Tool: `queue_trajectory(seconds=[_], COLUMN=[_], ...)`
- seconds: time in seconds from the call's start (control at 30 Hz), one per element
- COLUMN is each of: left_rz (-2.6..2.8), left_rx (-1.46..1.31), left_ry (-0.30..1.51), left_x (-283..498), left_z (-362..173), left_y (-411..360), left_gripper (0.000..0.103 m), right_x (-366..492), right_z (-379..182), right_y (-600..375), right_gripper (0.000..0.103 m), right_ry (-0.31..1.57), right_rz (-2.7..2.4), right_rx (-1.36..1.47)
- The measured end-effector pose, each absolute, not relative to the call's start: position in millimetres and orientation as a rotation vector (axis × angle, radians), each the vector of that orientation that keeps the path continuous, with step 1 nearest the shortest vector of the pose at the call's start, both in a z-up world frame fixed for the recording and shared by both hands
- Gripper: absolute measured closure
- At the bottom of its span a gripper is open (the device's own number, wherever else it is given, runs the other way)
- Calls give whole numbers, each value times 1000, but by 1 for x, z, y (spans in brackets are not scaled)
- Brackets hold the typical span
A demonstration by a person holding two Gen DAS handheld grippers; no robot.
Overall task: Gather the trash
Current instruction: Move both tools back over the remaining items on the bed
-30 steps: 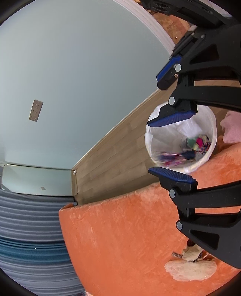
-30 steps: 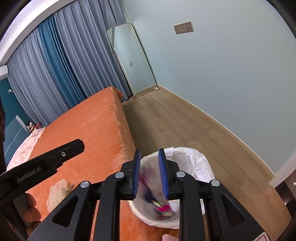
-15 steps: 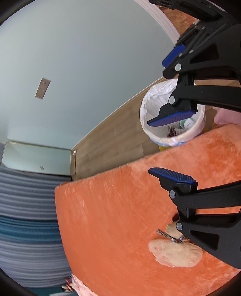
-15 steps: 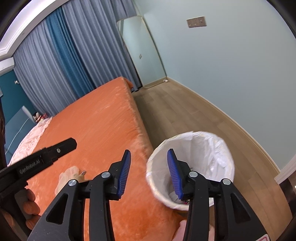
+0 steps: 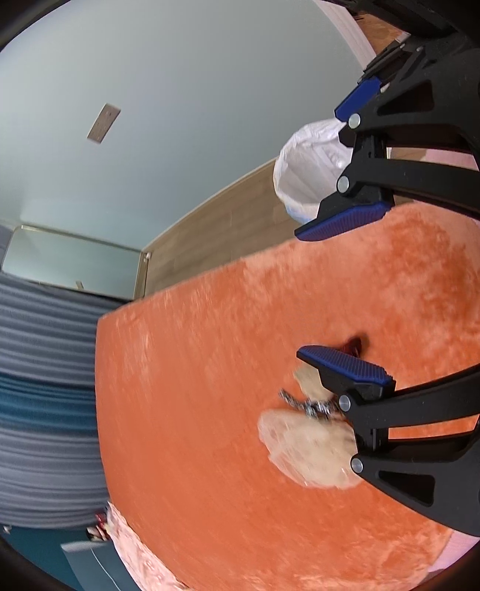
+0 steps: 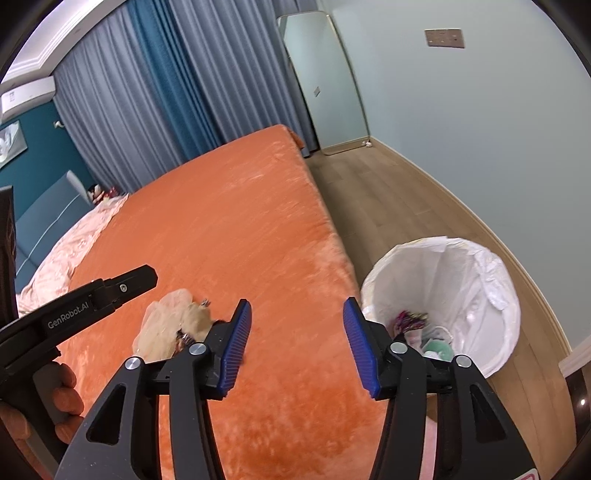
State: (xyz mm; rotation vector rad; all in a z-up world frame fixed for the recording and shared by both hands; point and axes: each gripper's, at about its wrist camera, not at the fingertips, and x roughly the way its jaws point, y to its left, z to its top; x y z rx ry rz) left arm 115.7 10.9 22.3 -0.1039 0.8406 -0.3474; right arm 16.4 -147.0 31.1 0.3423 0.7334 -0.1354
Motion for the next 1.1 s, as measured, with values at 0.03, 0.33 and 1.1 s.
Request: queue_trajectory(seconds=[0.03, 0.33, 1.1], left_rz=[-335, -221, -90], left_rx=[-110, -161, -222], left_ry=[846, 908, 1031], left_x=[116, 125, 160], left_z=[19, -18, -97], left_y=[19, 81, 175], left_gripper=[46, 42, 32], right_x=[17, 29, 98], right_z=[30, 12, -49], right_y=[-142, -100, -8], right_gripper=[48, 43, 42], right_ry=[736, 783, 917], right_rz=[-132, -96, 27], right_rx=[337, 292, 186])
